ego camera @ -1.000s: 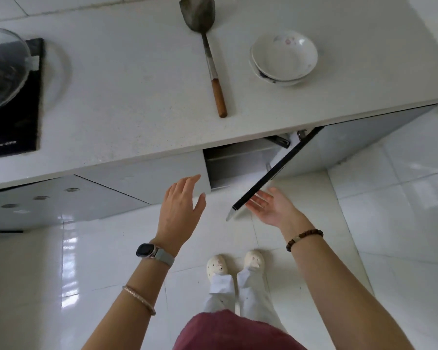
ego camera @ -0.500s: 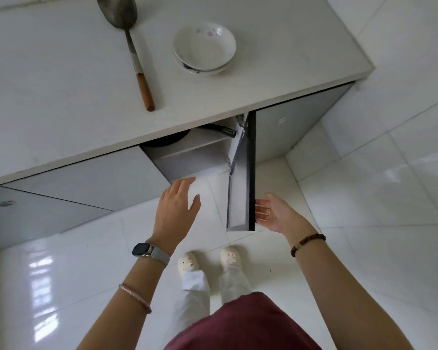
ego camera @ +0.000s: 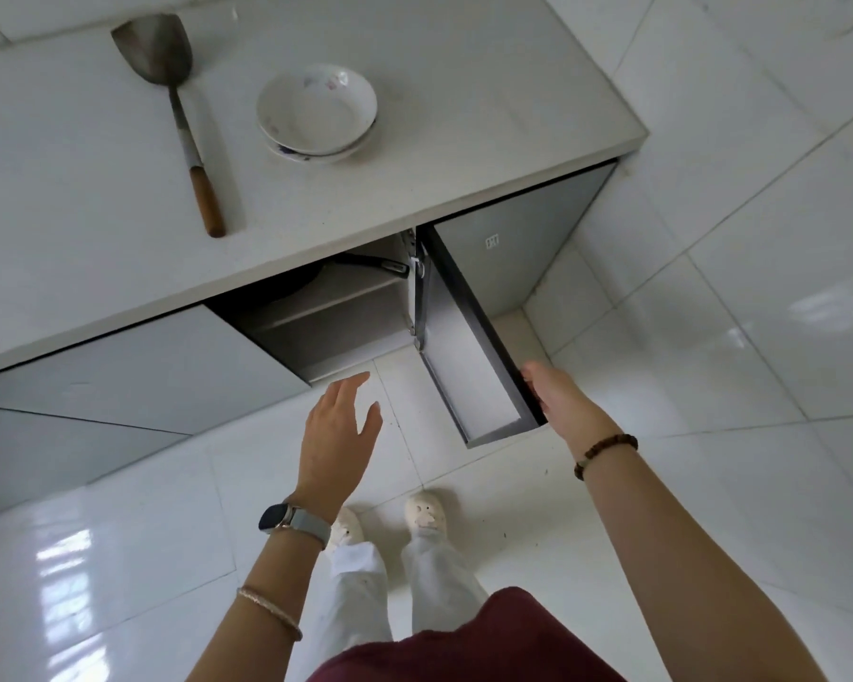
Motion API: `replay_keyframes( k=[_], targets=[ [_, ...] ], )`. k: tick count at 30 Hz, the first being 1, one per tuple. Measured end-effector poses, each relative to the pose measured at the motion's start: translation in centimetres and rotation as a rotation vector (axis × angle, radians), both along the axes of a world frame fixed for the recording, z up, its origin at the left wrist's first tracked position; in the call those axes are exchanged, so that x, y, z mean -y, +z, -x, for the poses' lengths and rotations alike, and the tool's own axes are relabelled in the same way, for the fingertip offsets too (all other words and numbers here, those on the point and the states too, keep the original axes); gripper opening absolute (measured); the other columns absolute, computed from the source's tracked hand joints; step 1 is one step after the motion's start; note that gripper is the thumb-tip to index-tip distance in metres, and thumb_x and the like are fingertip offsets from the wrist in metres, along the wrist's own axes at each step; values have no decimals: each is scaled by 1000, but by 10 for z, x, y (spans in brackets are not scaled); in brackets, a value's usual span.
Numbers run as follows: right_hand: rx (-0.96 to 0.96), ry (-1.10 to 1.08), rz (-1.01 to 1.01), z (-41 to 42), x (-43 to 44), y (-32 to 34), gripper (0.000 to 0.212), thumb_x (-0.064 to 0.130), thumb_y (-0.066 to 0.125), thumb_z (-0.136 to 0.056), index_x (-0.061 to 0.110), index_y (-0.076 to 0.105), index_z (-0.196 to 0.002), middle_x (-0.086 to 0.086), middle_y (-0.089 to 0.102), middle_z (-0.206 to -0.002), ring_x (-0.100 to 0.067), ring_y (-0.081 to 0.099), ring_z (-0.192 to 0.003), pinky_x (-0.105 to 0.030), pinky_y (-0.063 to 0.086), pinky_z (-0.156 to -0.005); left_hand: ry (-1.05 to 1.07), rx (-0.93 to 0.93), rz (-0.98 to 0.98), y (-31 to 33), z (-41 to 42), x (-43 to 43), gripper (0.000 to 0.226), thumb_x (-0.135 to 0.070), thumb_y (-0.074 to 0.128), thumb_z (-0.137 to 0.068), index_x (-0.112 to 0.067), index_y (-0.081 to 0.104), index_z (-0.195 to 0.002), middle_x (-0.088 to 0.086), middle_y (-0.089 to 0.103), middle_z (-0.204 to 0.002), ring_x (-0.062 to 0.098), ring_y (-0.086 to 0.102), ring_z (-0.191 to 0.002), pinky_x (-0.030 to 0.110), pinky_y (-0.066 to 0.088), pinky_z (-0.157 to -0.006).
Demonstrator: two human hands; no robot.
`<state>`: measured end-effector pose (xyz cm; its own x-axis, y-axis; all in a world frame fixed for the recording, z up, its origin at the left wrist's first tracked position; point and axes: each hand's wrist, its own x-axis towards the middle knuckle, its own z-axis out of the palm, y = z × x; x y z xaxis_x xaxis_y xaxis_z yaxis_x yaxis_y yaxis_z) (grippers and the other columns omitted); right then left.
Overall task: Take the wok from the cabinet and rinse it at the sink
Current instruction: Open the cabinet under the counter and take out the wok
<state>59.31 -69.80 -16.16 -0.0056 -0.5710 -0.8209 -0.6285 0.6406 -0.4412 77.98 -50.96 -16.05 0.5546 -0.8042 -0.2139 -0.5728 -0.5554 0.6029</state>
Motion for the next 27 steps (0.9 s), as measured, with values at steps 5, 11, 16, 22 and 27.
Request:
replay_keyframes(
  k=[5,11,16,22,27],
  targets=[
    [-51,207,246,-24,-13,9,27,31,35,-96,20,40,-72,2,42,-74,-17,42,-69,-26,31,-57,140,-52,51,3,-23,-8,36,-23,52,-97,-13,52,-132,7,55,-132,25,54,-119,37,43,-103],
    [69,572,850,-93,-42,38,46,33,48,-94,13,49,-136,-5,52,-134,-21,45,-126,-41,39,-107,546,-391,127,-13,-89,-26,26,-17,46,-99,-13,58,-122,6,61,-122,24,58,-111,27,42,-89],
    [175,768,1043,-165,-63,56,48,34,48,-96,17,44,-141,-2,45,-144,-18,35,-137,-39,32,-114,939,-1007,416,-28,-169,-42,30,-14,37,-101,-3,57,-121,13,61,-122,30,61,-110,36,45,-98],
    [299,938,1119,-240,-89,64,46,27,49,-97,15,43,-142,2,48,-142,-12,40,-133,-41,34,-112,1083,-1310,620,-45,-251,-48,31,-14,33,-100,-2,51,-123,15,56,-128,32,56,-117,36,43,-95],
    [319,1006,1123,-288,-102,61,45,25,47,-98,14,42,-142,2,48,-143,-13,41,-132,-37,33,-113,1193,-1444,707,-60,-297,-42,42,-19,31,-102,-1,40,-140,16,46,-143,32,49,-127,38,42,-101]
  ],
)
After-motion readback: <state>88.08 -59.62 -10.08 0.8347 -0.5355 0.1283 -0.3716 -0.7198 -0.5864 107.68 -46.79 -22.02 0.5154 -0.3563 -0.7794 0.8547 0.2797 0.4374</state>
